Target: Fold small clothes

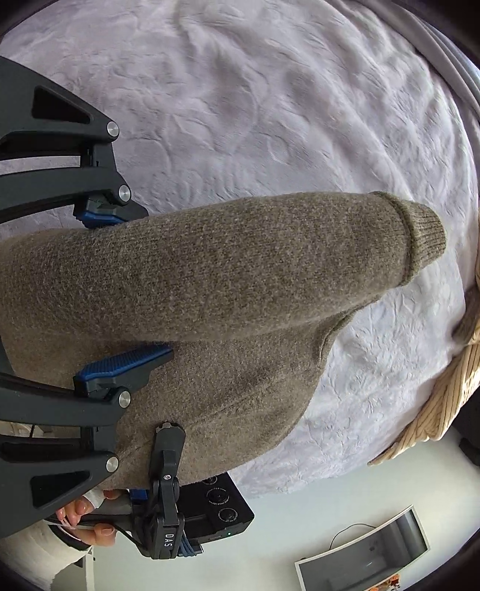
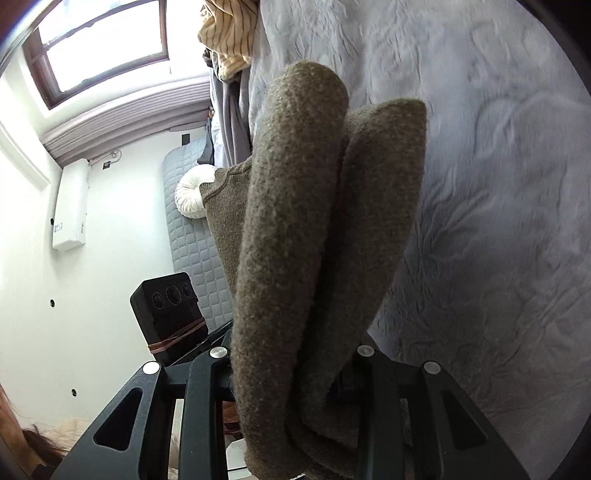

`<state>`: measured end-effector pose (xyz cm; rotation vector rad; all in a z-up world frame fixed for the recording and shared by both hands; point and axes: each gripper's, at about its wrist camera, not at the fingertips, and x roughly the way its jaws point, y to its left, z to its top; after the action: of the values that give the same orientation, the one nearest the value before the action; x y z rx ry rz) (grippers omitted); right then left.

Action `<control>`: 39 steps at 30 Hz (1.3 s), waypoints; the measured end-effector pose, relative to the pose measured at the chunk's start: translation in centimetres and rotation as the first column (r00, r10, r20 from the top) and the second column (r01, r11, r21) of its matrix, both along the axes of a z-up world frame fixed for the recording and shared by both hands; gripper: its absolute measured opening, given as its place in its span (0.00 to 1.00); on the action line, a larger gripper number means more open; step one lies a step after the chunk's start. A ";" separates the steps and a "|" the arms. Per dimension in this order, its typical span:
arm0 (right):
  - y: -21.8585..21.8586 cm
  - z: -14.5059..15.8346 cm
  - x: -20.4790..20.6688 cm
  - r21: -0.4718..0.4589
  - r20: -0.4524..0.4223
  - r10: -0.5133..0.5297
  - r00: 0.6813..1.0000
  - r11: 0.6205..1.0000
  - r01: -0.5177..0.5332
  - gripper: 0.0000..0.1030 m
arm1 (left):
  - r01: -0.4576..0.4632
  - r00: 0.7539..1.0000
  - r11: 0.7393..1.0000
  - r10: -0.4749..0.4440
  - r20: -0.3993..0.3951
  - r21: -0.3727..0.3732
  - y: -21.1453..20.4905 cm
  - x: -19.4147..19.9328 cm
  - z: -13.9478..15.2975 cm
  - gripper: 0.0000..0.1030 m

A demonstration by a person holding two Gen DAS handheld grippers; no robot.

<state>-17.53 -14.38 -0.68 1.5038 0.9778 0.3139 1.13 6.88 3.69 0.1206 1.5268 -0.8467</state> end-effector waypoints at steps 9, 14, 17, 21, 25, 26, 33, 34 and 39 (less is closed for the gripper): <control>0.2 0.9 1.2 -0.351 -0.165 0.041 0.985 0.931 -0.097 0.46 | -0.066 0.985 0.994 0.052 0.167 0.085 4.8 0.5 -0.4 0.53; 2.7 4.9 1.4 -0.632 -0.183 0.140 0.973 0.742 -0.225 0.25 | -0.017 0.972 0.989 -0.018 0.233 0.149 4.8 -0.1 -1.5 0.54; 4.0 3.5 2.0 -0.735 -0.290 0.165 0.943 0.592 -0.330 0.25 | -0.012 0.970 0.988 -0.027 0.241 0.156 4.2 -0.9 -2.9 0.54; 2.2 0.8 0.8 -0.671 -0.318 0.055 0.947 0.692 -0.265 0.32 | -0.016 0.966 0.987 -0.026 0.256 0.157 4.0 -1.3 -2.7 0.58; 0.6 1.8 -1.5 -0.642 -0.320 -0.016 0.947 0.739 -0.204 0.39 | -0.008 0.968 0.984 -0.038 0.250 0.180 5.3 -1.5 -1.7 0.58; 0.6 2.2 -2.1 -0.626 -0.315 -0.024 0.949 0.757 -0.189 0.40 | -0.007 0.970 0.983 -0.038 0.240 0.183 5.6 -1.5 -1.6 0.58; 4.2 2.7 -3.2 -0.469 -0.251 0.066 0.966 0.864 -0.182 0.44 | 0.045 0.970 0.974 -0.095 0.222 0.222 7.1 -3.6 -1.4 0.58; 5.2 2.2 -3.0 -0.467 -0.272 0.091 0.958 0.858 -0.214 0.44 | 0.051 0.969 0.973 -0.103 0.224 0.227 7.3 -4.0 -1.4 0.58; 7.7 0.4 -3.0 -0.522 -0.415 0.085 0.906 0.793 -0.313 0.10 | 0.048 0.964 0.965 -0.113 0.241 0.259 7.7 -5.0 -1.9 0.70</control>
<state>-20.50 -6.67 -0.25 0.8992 1.3968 -0.1333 -3.82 14.58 1.76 0.4642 1.3867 -0.6700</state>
